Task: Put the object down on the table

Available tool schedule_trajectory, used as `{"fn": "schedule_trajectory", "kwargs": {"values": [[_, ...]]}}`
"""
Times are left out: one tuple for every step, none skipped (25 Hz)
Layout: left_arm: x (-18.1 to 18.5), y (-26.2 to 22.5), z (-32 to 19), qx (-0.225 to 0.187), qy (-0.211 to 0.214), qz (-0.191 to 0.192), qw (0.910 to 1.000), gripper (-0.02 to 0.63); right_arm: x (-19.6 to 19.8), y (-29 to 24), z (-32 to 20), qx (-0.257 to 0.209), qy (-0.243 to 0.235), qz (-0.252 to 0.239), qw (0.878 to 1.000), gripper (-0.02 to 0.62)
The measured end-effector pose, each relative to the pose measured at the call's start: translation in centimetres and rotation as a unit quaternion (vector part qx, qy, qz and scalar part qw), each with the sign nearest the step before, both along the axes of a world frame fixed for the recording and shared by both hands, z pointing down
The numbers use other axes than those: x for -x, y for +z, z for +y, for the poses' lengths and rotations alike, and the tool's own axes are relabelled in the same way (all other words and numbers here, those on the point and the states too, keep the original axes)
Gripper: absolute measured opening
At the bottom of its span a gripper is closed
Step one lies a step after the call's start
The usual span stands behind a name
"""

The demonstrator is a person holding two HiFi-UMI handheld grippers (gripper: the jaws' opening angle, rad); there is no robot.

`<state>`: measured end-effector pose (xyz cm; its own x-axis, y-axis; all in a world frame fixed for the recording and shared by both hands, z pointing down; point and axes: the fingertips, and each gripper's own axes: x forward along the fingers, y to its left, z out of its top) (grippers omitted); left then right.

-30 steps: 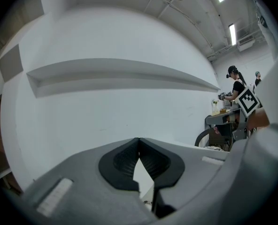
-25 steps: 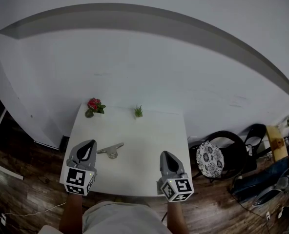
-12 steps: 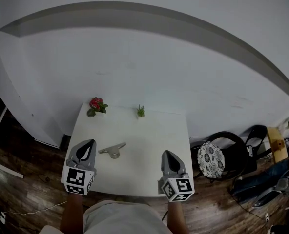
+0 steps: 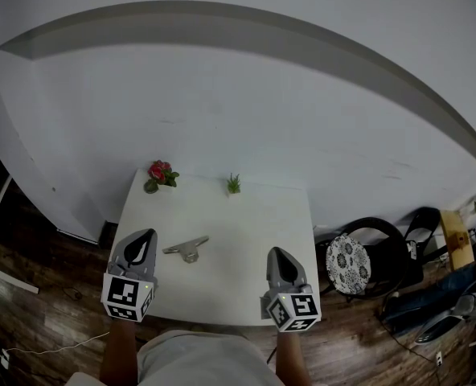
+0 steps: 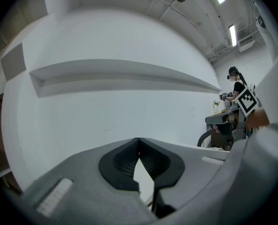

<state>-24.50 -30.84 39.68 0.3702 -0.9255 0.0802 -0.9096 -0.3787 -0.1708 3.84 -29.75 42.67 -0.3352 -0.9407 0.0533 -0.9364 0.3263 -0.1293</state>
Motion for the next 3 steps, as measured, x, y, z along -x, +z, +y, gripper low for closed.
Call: {"fn": "schedule_trajectory", "kwargs": {"values": [[0.07, 0.00, -0.13, 0.000, 0.000, 0.003, 1.0000, 0.008, 0.01, 0.02, -0.12, 0.000, 0.000, -0.001, 1.000, 0.003], [0.14, -0.01, -0.26, 0.000, -0.001, 0.007, 1.0000, 0.008, 0.03, 0.02, -0.24, -0.001, 0.000, -0.001, 1.000, 0.003], [0.22, -0.02, -0.39, 0.000, -0.001, 0.009, 1.0000, 0.008, 0.05, 0.02, -0.35, -0.001, 0.001, -0.002, 1.000, 0.003]]}}
